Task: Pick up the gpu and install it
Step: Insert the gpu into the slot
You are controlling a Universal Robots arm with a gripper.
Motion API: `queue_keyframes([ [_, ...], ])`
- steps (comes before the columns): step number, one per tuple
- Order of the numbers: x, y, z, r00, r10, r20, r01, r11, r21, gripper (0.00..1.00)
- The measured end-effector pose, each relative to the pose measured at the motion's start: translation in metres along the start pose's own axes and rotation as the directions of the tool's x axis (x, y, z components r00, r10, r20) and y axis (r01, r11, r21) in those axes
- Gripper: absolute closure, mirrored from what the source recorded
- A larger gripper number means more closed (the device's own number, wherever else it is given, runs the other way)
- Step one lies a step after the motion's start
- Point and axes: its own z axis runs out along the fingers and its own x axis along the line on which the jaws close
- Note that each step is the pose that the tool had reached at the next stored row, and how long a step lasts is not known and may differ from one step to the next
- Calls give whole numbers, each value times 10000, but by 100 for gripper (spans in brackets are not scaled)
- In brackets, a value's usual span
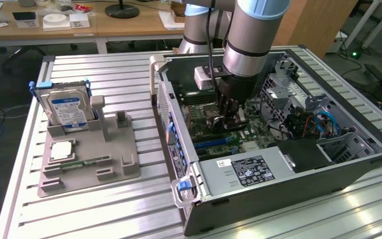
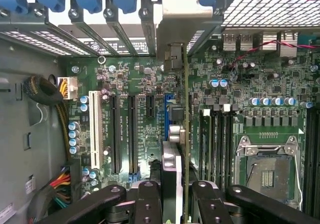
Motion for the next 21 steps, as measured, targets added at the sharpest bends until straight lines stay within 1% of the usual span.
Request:
queue_keyframes([
  [6, 5, 1, 30, 10000, -1, 0, 1, 10000, 0, 72],
  [13, 6, 32, 91, 10000, 1, 0, -1, 10000, 0, 72],
  [21, 7, 81, 127, 10000, -2, 0, 2, 10000, 1, 72],
])
